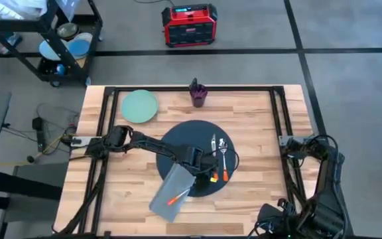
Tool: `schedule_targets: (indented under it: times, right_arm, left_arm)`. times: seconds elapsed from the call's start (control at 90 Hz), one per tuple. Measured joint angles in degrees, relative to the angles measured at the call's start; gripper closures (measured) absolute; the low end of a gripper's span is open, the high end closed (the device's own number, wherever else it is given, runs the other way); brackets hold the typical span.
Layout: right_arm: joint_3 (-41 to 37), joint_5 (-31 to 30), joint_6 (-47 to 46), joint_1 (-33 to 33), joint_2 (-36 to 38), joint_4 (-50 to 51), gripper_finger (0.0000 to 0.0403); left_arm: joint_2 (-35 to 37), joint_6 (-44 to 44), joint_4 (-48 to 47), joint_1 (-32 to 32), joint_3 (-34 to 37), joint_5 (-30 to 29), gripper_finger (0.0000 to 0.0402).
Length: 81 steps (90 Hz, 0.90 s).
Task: Set table place
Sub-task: Put the orange fork on the table napkin
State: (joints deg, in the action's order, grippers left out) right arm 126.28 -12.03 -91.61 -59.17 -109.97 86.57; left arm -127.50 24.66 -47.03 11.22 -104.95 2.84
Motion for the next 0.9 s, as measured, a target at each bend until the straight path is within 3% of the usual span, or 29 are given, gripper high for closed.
schedule_targets:
  times: [0.9]
  right_arm:
    - [0.0,0.0,0.1,0.0,0.0,0.0,0.0284]
  left_arm:
    - [-0.1,-1.3,4.9,0.7,2.8,-1.2,0.0246]
